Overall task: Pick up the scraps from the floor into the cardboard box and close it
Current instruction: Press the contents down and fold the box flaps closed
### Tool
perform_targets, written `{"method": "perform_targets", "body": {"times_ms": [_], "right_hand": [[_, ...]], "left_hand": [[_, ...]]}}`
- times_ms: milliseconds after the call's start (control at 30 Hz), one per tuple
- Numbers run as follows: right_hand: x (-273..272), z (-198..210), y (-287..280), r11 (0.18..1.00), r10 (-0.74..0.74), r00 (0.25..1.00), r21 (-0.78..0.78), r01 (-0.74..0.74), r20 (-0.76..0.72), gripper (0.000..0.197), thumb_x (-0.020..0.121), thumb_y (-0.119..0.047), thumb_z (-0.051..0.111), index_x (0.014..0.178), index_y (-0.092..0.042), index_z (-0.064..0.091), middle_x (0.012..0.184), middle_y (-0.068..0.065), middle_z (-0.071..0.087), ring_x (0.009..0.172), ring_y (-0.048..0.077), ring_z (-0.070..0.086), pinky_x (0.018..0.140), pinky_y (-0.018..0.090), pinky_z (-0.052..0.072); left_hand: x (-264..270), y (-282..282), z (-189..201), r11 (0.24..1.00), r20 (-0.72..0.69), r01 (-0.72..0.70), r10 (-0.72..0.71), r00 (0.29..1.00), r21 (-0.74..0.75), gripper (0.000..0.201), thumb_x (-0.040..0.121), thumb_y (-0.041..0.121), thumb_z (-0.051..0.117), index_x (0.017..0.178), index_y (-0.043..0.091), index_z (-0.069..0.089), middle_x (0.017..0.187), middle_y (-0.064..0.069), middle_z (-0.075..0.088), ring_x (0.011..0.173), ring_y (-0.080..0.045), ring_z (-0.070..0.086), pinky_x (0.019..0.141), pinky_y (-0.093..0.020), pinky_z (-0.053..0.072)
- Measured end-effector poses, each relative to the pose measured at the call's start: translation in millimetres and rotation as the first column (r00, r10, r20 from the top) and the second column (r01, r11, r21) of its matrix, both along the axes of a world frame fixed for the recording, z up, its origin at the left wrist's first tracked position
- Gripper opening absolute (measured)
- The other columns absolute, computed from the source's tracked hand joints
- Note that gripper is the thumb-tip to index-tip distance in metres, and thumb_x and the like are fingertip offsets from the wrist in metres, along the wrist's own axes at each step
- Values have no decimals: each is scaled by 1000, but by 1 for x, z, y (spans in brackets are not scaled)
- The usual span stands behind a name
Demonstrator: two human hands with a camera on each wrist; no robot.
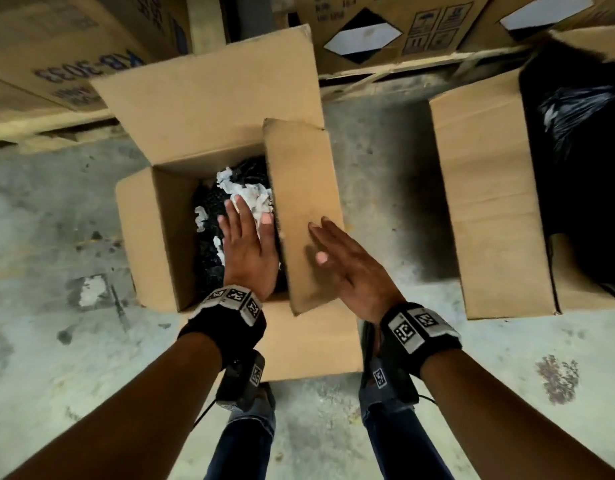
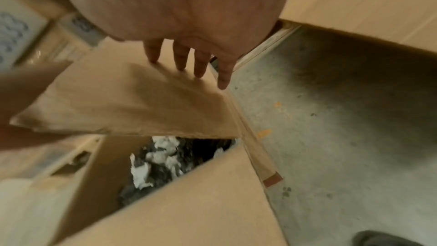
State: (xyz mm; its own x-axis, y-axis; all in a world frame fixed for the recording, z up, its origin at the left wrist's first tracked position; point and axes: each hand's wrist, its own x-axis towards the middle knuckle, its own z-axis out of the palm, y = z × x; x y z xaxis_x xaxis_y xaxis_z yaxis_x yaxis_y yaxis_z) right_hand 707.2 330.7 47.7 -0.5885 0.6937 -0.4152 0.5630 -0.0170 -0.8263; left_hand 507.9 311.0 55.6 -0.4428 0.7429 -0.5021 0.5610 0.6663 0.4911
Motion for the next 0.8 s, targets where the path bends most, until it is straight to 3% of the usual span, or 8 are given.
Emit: {"method": "perform_targets", "body": {"times_ms": [67, 133, 200, 267, 467, 567, 667, 800], "right_hand": [[-7, -21, -3, 983, 151, 973, 75, -166, 174, 57, 105, -46, 30, 158, -36, 10, 167, -13, -4, 153, 9, -3, 123, 38, 9], [-8, -36, -5, 940, 254, 899, 126, -316, 357, 65, 105, -37, 32, 159, -32, -4, 165, -13, -19, 152, 12, -15, 123, 49, 3], [-6, -45, -5, 890, 289, 833, 189, -416, 472, 71, 103, -32, 35, 158, -28, -9, 164, -10, -22, 151, 13, -17, 122, 55, 0], [1, -51, -4, 850, 296, 797, 235, -471, 527, 72, 102, -36, 34, 158, -25, -9, 165, -7, -19, 152, 13, -15, 120, 59, -1], [3, -58, -4, 784, 313, 730, 268, -559, 607, 69, 102, -44, 30, 160, -20, -1, 167, -2, -10, 154, 15, -8, 122, 55, 2], [-2, -54, -3, 778, 314, 704, 252, -575, 637, 68, 102, -43, 31, 160, -21, 1, 167, -3, -9, 154, 15, -8, 121, 58, 0], [-9, -44, -5, 801, 308, 686, 210, -561, 659, 67, 102, -41, 33, 160, -22, 6, 168, -3, -7, 154, 16, -7, 118, 66, 2], [-33, -29, -10, 854, 235, 710, 208, -477, 664, 64, 101, -39, 36, 159, -27, 12, 168, 2, 0, 154, 23, -1, 116, 67, 3]], "left_hand": [[-1, -7, 1, 995, -133, 81, -73, 988, 54, 68, 101, 48, 19, 157, 14, -3, 164, -6, -12, 150, -25, -14, 122, -41, -4], [5, -17, -5, 956, -205, 291, -280, 938, 28, 67, 102, 44, 23, 156, 15, -5, 164, -6, -15, 150, -25, -15, 120, -40, -3], [12, -29, -18, 868, -163, 493, -496, 853, -61, 67, 102, 39, 27, 156, 16, -5, 164, -6, -14, 151, -27, -12, 122, -43, 2], [19, -42, -34, 786, -86, 592, -612, 786, -177, 68, 101, 32, 31, 156, 17, -6, 164, -6, -13, 152, -28, -8, 122, -47, 9], [41, -63, -50, 689, 137, 615, -616, 776, -384, 71, 99, 13, 30, 154, 20, -14, 161, -2, -24, 151, -23, -11, 122, -41, 5], [38, -60, -48, 719, 180, 600, -577, 796, -349, 69, 101, 27, 33, 156, 18, -7, 163, -3, -18, 152, -24, -6, 122, -44, 9], [23, -61, -43, 707, 145, 641, -630, 763, -298, 71, 100, 36, 37, 157, 18, -1, 165, -3, -10, 152, -25, -4, 122, -45, 11], [-10, -75, -36, 731, 138, 635, -622, 771, -251, 71, 100, 43, 36, 157, 22, -1, 165, -2, -10, 152, -26, -8, 122, -47, 9]]}}
